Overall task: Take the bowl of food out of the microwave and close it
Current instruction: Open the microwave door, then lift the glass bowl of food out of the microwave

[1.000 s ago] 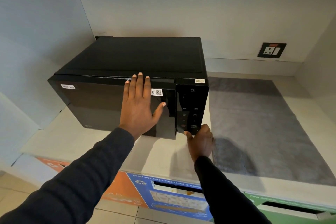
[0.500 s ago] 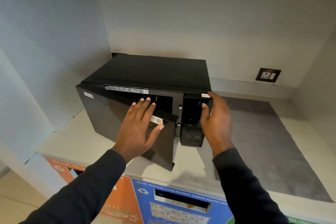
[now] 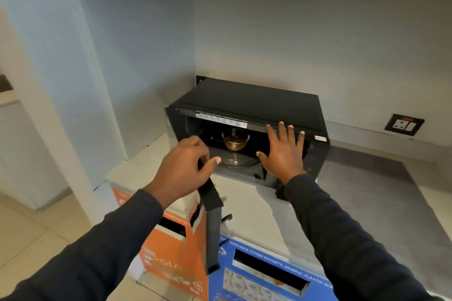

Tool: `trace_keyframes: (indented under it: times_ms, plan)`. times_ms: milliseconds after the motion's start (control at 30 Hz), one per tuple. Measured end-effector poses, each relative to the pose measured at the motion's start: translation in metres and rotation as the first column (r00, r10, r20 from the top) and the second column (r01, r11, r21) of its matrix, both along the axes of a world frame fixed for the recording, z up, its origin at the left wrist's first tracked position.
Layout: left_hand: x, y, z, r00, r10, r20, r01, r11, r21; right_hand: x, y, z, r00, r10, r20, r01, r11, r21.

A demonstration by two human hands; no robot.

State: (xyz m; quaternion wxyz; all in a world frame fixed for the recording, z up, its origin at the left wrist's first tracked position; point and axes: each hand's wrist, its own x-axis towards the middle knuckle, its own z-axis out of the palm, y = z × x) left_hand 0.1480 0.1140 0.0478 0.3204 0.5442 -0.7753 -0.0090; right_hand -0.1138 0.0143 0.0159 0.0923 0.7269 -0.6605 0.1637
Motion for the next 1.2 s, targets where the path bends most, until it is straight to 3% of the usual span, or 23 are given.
trace_keyframes:
  times_ms: [200, 333, 433, 700, 933, 1200]
  plan:
    - [0.041, -0.012, 0.018, 0.933, 0.305, 0.191, -0.350, 0.893, 0.282, 0.005, -0.003, -0.005, 0.998, -0.039, -0.042, 0.039, 0.999, 0.002]
    - [0.067, -0.035, 0.020, 0.900, 0.388, 0.197, -0.434, 0.776, 0.457, 0.007, -0.001, -0.006, 0.998, -0.045, -0.050, 0.045, 0.999, -0.007]
    - [0.085, -0.051, 0.016, 0.873, 0.441, 0.206, -0.481, 0.716, 0.506, 0.005, -0.001, -0.006, 0.998, -0.048, -0.046, 0.048, 0.999, -0.012]
    - [0.125, -0.072, 0.012, 0.804, 0.516, 0.296, -0.594, 0.672, 0.442, 0.004, -0.001, -0.007, 0.998, -0.049, -0.047, 0.048, 0.999, -0.017]
    - [0.141, -0.069, 0.008, 0.778, 0.511, 0.366, -0.620, 0.719, 0.315, 0.002, -0.001, -0.008, 0.997, -0.048, -0.060, 0.047, 0.999, -0.028]
    - [0.139, -0.068, 0.009, 0.777, 0.506, 0.375, -0.619, 0.722, 0.308, 0.001, -0.002, -0.008, 0.997, -0.049, -0.064, 0.047, 0.998, -0.034]
